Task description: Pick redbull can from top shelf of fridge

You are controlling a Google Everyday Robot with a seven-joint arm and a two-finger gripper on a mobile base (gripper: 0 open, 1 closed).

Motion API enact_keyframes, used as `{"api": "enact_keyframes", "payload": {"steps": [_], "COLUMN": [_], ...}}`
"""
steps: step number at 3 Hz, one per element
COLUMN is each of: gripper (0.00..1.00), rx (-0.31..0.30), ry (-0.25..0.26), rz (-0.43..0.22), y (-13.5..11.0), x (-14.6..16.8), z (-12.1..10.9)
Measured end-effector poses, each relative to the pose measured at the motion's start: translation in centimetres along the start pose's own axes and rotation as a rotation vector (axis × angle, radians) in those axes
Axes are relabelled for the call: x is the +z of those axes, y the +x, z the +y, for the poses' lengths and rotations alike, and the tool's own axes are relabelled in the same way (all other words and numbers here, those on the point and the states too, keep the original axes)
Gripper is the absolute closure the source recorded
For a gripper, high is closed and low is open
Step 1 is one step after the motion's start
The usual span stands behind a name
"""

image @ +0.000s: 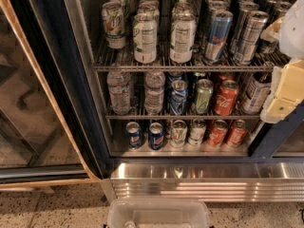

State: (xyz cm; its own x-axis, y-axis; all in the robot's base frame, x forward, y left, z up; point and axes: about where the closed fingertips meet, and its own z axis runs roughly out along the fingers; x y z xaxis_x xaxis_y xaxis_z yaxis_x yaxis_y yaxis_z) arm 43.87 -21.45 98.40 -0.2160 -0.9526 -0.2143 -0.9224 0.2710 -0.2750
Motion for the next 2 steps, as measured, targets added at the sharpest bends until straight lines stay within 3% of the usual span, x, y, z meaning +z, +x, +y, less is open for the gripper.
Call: {"api": "enact_keyframes", "payload": {"steps": [1, 2], "gripper": [0.0, 0.0], "rx": [0.0, 0.009], "ry": [0.0, 0.026], "rz": [0.0, -0.054], "y": [0.0, -0.29], "x": [0.0, 0.82], "z": [0.0, -0.23]}}
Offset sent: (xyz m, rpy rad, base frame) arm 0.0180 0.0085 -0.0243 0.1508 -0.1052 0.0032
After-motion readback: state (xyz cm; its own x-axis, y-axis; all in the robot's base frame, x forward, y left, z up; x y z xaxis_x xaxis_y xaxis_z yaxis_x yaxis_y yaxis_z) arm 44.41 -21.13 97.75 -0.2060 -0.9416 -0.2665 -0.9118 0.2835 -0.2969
